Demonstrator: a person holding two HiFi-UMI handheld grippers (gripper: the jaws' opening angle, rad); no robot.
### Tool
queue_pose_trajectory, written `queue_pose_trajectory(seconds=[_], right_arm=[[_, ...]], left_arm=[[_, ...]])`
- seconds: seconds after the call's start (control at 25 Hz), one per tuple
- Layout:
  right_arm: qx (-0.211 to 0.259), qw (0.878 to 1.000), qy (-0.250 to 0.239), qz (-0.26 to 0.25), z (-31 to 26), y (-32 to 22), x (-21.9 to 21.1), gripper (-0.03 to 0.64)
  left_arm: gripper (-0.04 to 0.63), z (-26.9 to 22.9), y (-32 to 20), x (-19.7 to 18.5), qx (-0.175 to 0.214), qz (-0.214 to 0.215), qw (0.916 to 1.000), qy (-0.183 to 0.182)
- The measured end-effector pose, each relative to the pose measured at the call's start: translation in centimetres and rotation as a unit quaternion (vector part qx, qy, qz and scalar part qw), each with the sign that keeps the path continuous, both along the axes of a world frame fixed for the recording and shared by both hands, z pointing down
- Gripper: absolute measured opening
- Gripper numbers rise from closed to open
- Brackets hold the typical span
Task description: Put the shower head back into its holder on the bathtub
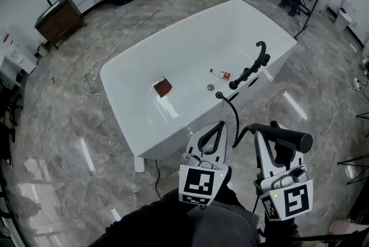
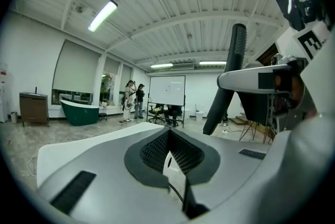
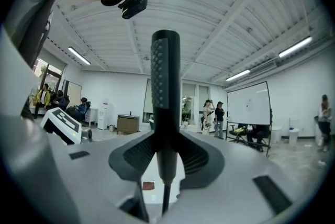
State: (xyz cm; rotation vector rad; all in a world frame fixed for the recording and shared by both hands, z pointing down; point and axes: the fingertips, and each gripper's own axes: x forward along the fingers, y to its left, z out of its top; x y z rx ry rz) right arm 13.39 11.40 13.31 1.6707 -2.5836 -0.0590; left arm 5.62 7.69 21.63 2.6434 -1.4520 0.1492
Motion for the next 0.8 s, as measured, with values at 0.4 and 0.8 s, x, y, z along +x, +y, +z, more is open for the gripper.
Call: queue_pose_trajectory(seconds=[0.4,0.8], right_arm=[[-0.022,0.999,-0.025,-0.03,1.9,-4.0,4.4,0.141],[0.0,0.993,-0.029,-0.112,-2.7,-6.5,4.4,0.141]], left_arm=[[0.003,2.1,-3.5,3.2,-0.023,-0.038,0.9988,-0.021],[0.003,1.0,-5.2,3.7,-0.016,-0.091,0.9956,-0.014]])
